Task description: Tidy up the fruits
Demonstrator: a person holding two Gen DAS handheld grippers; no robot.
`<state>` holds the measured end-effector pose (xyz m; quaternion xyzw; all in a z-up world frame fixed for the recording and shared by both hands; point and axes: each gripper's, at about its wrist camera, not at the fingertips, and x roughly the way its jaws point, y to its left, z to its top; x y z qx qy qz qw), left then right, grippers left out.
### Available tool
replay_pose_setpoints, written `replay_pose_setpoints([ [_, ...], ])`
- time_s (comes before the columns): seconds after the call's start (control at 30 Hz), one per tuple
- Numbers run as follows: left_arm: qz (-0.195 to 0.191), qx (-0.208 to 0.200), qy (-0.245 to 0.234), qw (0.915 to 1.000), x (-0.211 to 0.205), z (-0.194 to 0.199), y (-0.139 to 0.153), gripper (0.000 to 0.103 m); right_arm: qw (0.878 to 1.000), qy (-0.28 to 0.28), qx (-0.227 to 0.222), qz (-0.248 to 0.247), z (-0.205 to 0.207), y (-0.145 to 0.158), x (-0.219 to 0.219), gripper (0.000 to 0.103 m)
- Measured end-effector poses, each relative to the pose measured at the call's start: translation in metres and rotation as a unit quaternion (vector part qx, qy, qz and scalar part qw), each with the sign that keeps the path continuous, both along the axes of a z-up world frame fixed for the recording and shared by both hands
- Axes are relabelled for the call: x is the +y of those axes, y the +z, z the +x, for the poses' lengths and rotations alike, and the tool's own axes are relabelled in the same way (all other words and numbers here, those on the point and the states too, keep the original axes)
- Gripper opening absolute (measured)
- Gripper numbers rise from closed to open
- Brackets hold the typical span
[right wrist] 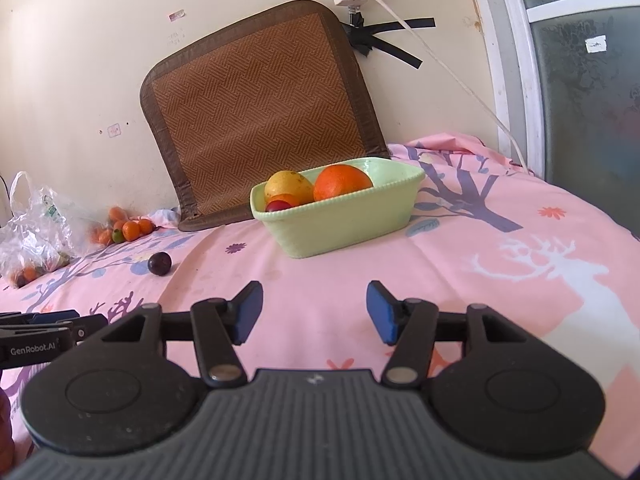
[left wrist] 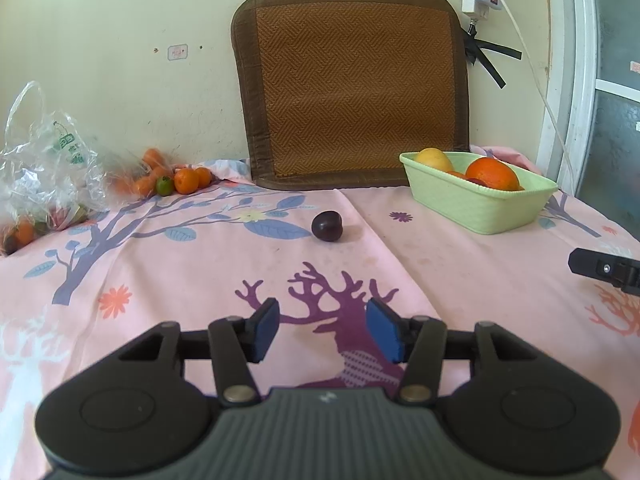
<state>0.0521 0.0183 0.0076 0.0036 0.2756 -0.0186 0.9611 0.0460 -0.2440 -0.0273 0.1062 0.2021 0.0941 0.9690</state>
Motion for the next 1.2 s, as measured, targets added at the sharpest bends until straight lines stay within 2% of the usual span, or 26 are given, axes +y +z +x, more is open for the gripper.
replay_pose_setpoints([
  [0.5,-0.001,0.000,-0.005,1.0000,0.001,0.001,0.000,0.053,1.000,0.005,-0.004,0.006,-0.001,0.001,-0.001,0.060],
  [0.83,-0.005,-0.016,-0.013,0.9998,0.000,-0.004,0.002,0.056,1.000,0.004,0.001,0.002,0.001,-0.001,0.000,0.060],
  [1.07,-0.005,-0.030,-0.024,0.9992,-0.001,-0.009,0.004,0.067,1.000,0.003,0.007,-0.005,0.002,-0.001,0.001,0.060],
  [1.2,-0.039,-0.022,-0.032,0.9985,0.011,-0.008,0.005,0.072,1.000,0.005,0.013,-0.014,0.004,-0.002,0.003,0.060],
])
